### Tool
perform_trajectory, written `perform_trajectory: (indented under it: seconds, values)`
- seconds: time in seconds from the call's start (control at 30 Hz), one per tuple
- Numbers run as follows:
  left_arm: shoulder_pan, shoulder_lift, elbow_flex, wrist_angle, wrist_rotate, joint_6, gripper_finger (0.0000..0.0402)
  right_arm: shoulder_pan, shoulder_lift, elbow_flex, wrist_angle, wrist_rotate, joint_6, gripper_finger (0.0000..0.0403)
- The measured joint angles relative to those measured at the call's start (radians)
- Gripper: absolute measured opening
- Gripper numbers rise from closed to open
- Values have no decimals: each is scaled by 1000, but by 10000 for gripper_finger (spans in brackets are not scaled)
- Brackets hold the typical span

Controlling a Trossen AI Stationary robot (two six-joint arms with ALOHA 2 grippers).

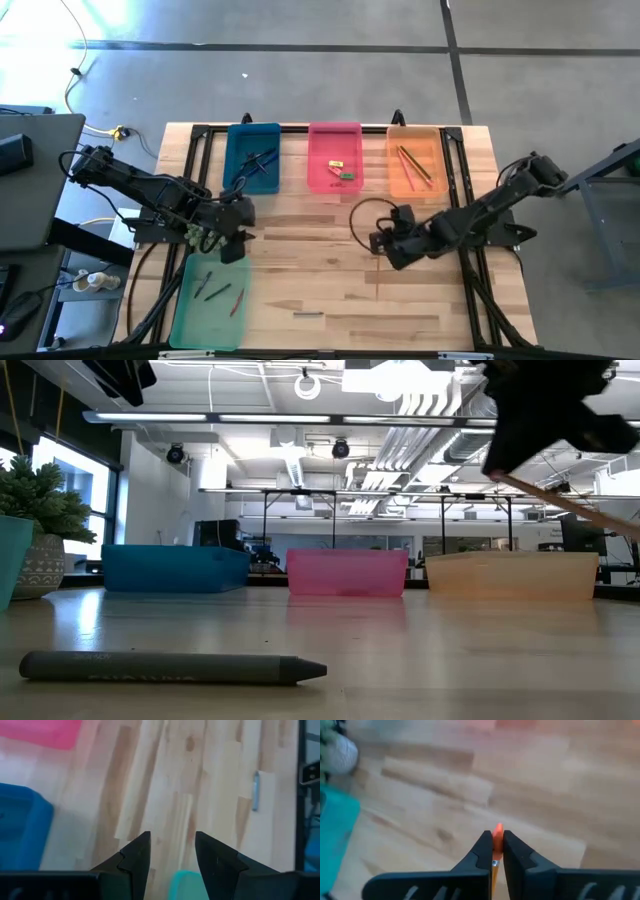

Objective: Sort crayons/erasers/pens/pencils in bins
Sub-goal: Put the yellow pencil into the orange bin

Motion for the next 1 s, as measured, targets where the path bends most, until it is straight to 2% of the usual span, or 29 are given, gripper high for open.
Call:
perform_trajectory:
  seconds: [0.23, 0.47, 0.67, 0.83, 1.0]
  values:
    - [0, 0, 0, 0, -102, -1, 173, -151, 0, 117, -120, 82, -214, 3]
    - [74, 0, 0, 2, -102, 54, 188, -351, 0, 245, -226, 84, -540, 3]
    - [169, 0, 0, 50, -101, 56, 187, -527, 0, 332, -238, 34, -843, 3]
    - [234, 0, 0, 68, -99, 80, 187, -670, 0, 393, -238, -34, -1046, 3]
    - [271, 0, 0, 88, -99, 80, 186, -807, 0, 446, -238, -56, -1245, 3]
